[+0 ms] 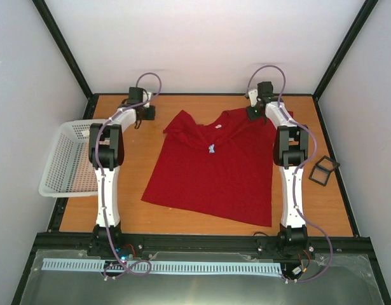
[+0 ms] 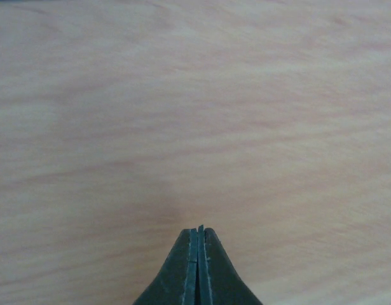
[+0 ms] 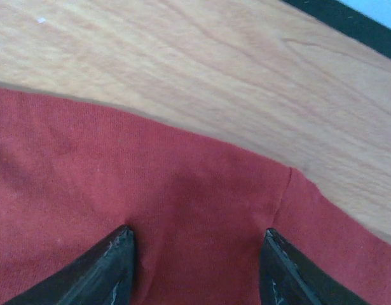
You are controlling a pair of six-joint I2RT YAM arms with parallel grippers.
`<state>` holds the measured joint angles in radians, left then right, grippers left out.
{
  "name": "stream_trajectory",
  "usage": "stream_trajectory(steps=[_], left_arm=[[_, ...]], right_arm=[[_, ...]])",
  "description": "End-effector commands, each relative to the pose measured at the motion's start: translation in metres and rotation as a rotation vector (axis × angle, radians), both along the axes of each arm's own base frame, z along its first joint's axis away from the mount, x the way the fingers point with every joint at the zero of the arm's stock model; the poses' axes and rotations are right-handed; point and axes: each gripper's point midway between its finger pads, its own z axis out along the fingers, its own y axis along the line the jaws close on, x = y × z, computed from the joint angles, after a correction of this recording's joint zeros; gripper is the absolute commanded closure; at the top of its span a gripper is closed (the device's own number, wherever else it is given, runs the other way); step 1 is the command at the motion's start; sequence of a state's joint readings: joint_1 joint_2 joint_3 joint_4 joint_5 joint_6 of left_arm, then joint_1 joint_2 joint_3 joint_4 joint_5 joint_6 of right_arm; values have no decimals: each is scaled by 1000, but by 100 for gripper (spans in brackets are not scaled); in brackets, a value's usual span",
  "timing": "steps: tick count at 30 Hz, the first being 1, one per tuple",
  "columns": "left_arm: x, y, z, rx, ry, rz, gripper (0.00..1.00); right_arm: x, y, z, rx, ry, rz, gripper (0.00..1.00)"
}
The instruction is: Pin the brooch onto the clothing
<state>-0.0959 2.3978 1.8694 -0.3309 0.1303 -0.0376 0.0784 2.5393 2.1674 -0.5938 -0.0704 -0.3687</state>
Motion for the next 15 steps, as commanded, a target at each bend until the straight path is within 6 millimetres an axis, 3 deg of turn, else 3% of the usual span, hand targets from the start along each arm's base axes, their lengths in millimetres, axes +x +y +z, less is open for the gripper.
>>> stream_trajectory(steps=[1,3,7,10,12,15], left_arm=[[26,35,44,54,-121,101,99],[26,32,60,50,-144,85,99],[1,-22,86,-59,-179,-125,69],[-31,-70,85,-90,-156,-252,56],[-47,-95,83,-118,-158,-322,41],[-41,-108,79,-81,-192,-384,33]], right_arm=[[2,-14,-20,-22,40,-51,46],[5,-14,-16,-23,27,-58,40],[7,-2,2,22,5,-22,28],[5,4,26,23,-19,-2,17],[4,8,44,28,-42,13,9],[1,15,60,44,-62,36,0]])
